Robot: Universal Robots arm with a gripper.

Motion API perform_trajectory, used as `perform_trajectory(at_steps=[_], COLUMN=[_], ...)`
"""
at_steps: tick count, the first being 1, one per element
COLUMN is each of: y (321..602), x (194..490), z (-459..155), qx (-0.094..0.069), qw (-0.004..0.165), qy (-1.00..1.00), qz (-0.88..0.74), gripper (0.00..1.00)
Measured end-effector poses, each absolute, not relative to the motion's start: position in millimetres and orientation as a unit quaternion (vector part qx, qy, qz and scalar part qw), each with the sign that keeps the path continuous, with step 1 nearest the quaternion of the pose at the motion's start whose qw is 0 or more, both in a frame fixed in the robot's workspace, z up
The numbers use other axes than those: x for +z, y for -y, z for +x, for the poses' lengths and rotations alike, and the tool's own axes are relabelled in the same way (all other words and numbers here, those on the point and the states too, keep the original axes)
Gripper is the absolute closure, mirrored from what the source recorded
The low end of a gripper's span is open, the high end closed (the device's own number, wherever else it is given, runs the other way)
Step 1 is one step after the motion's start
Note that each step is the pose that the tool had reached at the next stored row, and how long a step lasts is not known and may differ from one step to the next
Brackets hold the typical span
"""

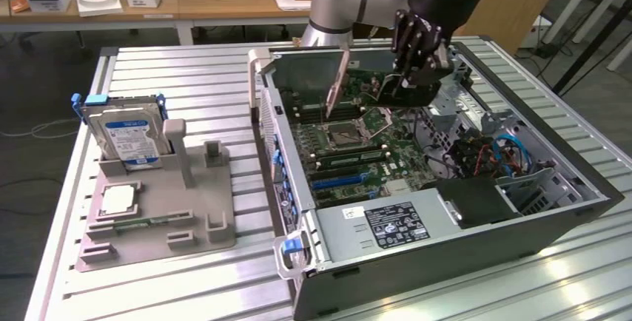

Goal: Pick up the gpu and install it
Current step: 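Pick up the gpu and move the gpu toward the slot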

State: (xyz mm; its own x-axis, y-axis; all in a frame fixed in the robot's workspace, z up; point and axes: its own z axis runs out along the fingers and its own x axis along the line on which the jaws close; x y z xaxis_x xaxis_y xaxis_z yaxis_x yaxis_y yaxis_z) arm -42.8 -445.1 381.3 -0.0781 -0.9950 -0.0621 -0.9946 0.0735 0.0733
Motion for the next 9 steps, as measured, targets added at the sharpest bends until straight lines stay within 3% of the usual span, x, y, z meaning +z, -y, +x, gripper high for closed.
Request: perform_trajectory(at_steps=[9], y=[445.1], x=[377.7], z=[-42.5], qx=[-0.048], qw=[0.002], qy=[0.724], qz=[0.688], gripper=[0.73])
